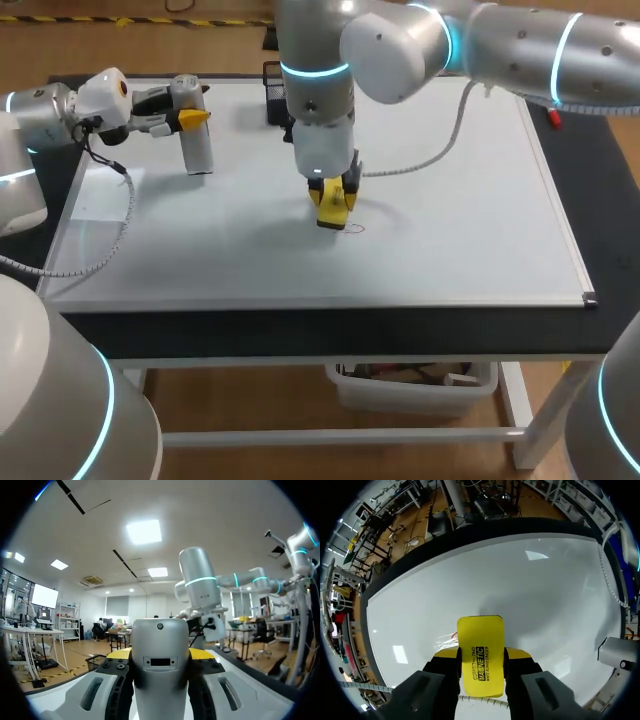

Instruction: Pick up the inspection probe, press it on each red-marked spot on the whiteboard one by one, put down the probe, pick up the eraser, and wipe off all the red marks.

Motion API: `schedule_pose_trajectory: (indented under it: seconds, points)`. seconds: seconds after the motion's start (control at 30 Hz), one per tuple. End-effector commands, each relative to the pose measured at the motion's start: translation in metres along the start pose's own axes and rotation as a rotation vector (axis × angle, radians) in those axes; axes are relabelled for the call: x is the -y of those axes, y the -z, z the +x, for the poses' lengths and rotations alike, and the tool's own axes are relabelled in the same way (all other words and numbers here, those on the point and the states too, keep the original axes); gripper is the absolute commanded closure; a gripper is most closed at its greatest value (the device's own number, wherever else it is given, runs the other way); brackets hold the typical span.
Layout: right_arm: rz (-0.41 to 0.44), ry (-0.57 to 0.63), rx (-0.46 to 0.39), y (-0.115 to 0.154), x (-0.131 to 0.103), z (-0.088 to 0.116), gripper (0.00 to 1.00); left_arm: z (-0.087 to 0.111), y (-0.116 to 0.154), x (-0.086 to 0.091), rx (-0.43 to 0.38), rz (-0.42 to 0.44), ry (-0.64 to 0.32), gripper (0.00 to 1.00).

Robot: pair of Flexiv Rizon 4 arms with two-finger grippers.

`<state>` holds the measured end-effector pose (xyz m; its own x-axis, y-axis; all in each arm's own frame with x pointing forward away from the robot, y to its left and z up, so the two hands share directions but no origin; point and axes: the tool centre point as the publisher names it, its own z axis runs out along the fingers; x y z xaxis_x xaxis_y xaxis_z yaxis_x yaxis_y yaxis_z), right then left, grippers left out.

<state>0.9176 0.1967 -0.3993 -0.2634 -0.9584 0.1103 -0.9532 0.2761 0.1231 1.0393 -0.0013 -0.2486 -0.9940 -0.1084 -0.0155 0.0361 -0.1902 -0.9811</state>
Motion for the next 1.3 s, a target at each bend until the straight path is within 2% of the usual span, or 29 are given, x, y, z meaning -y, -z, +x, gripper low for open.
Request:
schedule_pose_trajectory:
  seconds: [0.03,0.33,0.87,1.3]
  points:
    - [0.024,0.003,-0.003,0.0,-0.008,0.004,1.0,0.0,0.0,0.001,0.001,-0.001,0.0,1.0]
    - [0.048,0.033,0.027,-0.011,-0.011,0.006,1.0,0.0,0.0,0.001,0.001,-0.001,0.0,1.0]
    - [0.027,0.05,0.008,-0.024,-0.012,0.006,1.0,0.0,0.0,0.001,0.001,-0.001,0.0,1.0]
    - [0.002,0.021,-0.015,-0.037,-0.012,0.016,1.0,0.0,0.0,0.001,0.001,-0.001,0.0,1.0]
